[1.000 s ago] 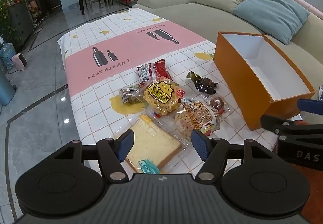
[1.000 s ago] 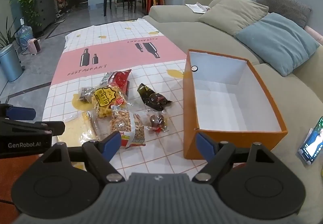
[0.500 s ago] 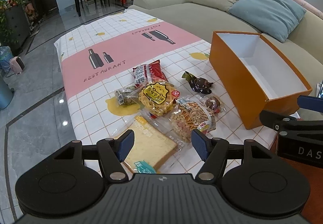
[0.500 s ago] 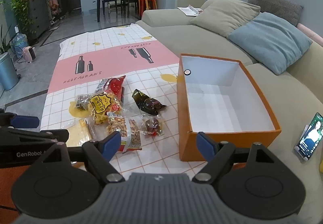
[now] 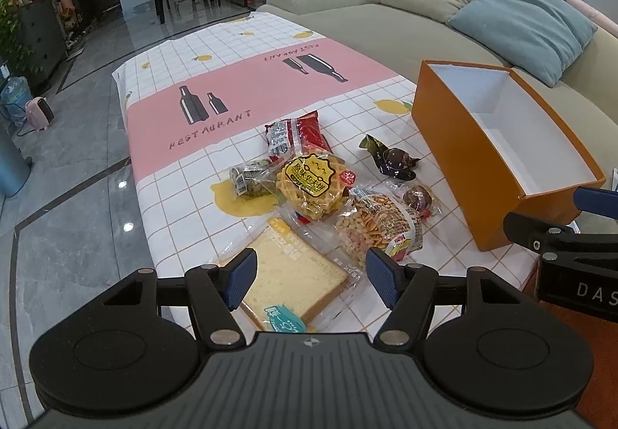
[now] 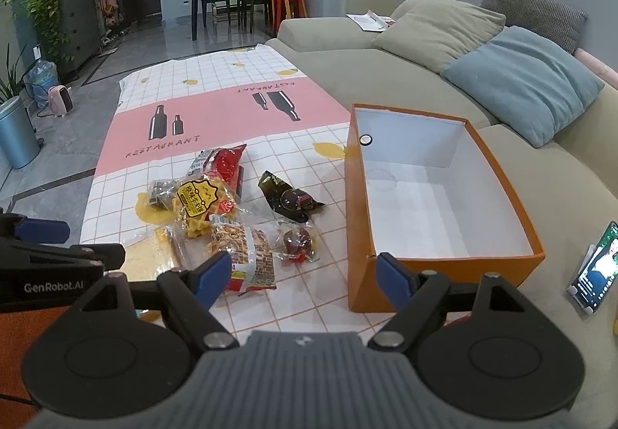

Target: Organize snacks

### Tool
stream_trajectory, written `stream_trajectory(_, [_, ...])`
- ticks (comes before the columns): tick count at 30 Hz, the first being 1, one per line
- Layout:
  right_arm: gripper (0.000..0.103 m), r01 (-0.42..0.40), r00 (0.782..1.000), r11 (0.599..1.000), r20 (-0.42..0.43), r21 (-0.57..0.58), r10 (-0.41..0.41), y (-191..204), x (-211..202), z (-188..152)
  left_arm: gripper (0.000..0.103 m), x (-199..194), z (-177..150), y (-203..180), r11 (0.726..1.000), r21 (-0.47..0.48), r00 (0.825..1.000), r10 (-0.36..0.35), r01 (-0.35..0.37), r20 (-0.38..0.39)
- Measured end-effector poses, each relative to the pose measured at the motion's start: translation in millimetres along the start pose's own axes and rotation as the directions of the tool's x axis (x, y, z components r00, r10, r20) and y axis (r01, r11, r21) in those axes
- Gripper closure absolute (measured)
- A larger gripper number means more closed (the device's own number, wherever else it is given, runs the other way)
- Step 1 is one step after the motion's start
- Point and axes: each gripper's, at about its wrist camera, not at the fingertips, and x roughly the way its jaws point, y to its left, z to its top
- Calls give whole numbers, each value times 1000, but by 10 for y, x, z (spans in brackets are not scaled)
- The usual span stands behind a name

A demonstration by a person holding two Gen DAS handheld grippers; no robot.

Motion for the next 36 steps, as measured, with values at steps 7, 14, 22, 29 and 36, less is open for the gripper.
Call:
stream_trajectory(7, [23, -4, 1000, 1000, -6, 8, 4, -10, 30, 7, 26, 2, -5, 20, 1000, -10, 1000, 3, -3, 0])
stream_trajectory(14, [23, -6, 1000, 1000, -12, 6, 6, -14, 43, 16, 26, 12, -17, 25, 1000, -15, 1000, 0, 0, -5])
stream_trajectory(22, [23, -4, 1000, 1000, -21, 5, 4, 1, 80, 10, 26, 32, -28, 37, 1000, -25, 1000, 3, -3, -13])
stream_trajectory(29, [23, -3, 1000, 1000, -28, 3, 3, 2, 105, 9, 26, 43, -37, 37, 1000, -16, 1000, -4, 4, -14])
stream_trajectory(36, [23, -27, 999, 1000, -45, -3, 27, 15, 167, -19, 27, 96, -52, 56, 1000, -23, 999, -9, 9, -31])
